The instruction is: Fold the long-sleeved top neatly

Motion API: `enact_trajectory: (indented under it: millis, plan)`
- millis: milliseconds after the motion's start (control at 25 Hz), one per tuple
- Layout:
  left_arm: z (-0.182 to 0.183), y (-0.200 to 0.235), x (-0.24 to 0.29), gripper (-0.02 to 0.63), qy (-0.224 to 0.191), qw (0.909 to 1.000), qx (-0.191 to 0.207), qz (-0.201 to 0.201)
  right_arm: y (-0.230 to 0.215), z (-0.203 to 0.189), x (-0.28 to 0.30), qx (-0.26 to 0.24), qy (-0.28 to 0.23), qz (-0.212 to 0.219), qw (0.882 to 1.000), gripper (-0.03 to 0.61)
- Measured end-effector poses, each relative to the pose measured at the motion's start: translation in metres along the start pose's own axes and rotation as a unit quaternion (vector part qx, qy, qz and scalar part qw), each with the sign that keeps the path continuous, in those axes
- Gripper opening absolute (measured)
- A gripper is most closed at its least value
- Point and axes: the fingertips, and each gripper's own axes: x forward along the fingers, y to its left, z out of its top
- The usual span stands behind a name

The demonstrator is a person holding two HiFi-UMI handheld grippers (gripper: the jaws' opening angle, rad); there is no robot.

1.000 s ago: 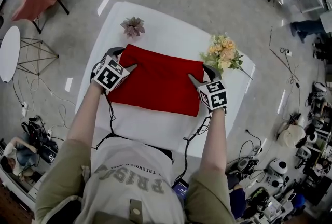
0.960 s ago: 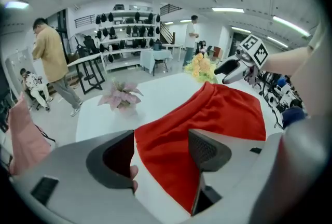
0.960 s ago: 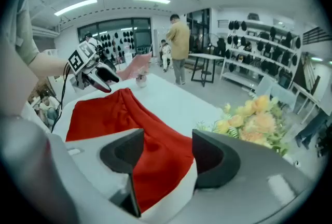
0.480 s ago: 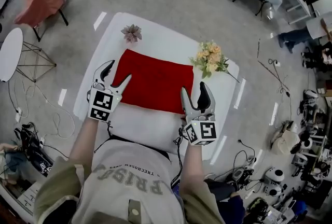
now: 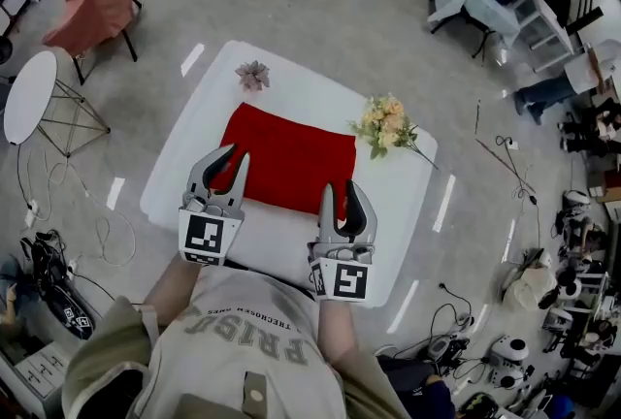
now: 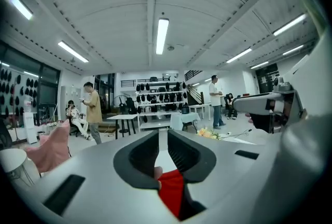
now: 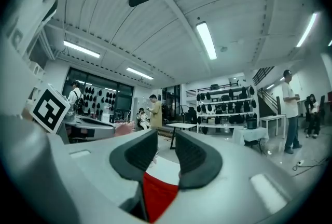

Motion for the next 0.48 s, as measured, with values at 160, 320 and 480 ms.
enact_trajectory:
  millis: [160,320,480]
  plan:
    - [0.013,-0.008,-0.012,0.021,-0.027,0.9996,-0.001,0.01,0.003,0.009,-0.006,-0.022,-0.006,-0.013,1.0,0.023]
    - [0.029,-0.021,-0.019,0.012,-0.057,0.9983,0.003,0.006,0.002,0.017,-0.01,-0.035,-0.013,-0.018,0.999,0.002]
    - [0.051,-0.026,-0.02,0.012,-0.099,0.9951,-0.001,0.006,0.005,0.028,-0.008,-0.048,-0.028,-0.019,0.998,0.002]
